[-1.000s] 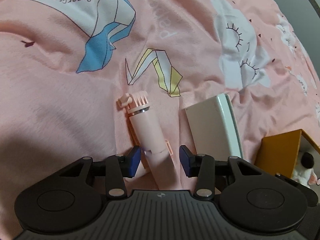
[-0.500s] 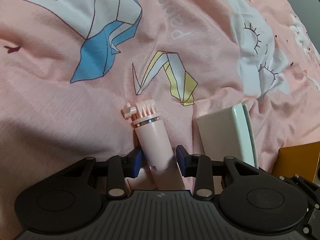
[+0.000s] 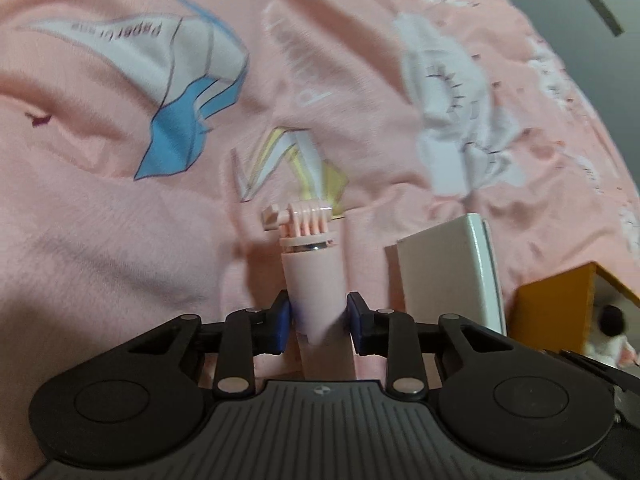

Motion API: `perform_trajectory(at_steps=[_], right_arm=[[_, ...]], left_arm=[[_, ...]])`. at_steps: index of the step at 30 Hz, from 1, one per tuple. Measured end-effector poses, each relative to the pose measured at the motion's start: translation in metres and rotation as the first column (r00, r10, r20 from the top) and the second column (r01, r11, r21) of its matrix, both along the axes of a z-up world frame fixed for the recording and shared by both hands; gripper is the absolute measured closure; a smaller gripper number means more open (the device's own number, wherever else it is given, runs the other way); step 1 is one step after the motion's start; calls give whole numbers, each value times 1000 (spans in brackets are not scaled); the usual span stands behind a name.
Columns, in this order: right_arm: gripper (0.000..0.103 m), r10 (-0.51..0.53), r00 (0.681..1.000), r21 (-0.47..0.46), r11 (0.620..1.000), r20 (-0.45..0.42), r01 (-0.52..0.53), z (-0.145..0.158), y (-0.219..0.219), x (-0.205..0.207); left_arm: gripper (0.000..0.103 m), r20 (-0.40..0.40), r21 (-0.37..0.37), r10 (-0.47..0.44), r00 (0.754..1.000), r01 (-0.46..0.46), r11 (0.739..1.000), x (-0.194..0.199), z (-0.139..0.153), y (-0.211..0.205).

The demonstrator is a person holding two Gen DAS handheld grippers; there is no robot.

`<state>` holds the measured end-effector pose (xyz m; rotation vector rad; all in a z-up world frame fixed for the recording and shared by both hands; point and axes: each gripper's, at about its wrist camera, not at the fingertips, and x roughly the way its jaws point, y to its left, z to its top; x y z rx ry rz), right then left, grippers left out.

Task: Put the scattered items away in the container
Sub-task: 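Grasp the pink selfie stick with the left gripper while the right grasps the white box, then carry the white box and pink selfie stick over the shoebox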

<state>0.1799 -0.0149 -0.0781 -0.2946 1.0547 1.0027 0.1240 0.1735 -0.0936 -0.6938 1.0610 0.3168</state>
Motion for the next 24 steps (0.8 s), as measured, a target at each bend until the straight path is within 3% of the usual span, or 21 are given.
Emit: perform_trajectory(at_steps=[13, 19, 24], right_arm=[[71, -123, 992, 167, 979, 3, 121, 52, -51, -12], [71, -197, 978, 250, 953, 70, 174, 91, -91, -21], [71, -303, 942, 277, 926, 147, 255, 117, -139, -24]], left_arm=[[71, 176, 74, -112, 978, 101, 992, -21, 72, -28], [71, 272, 77, -171, 947, 156, 985, -28, 111, -44], [71, 330, 88, -252, 910, 236, 968, -24, 138, -73]])
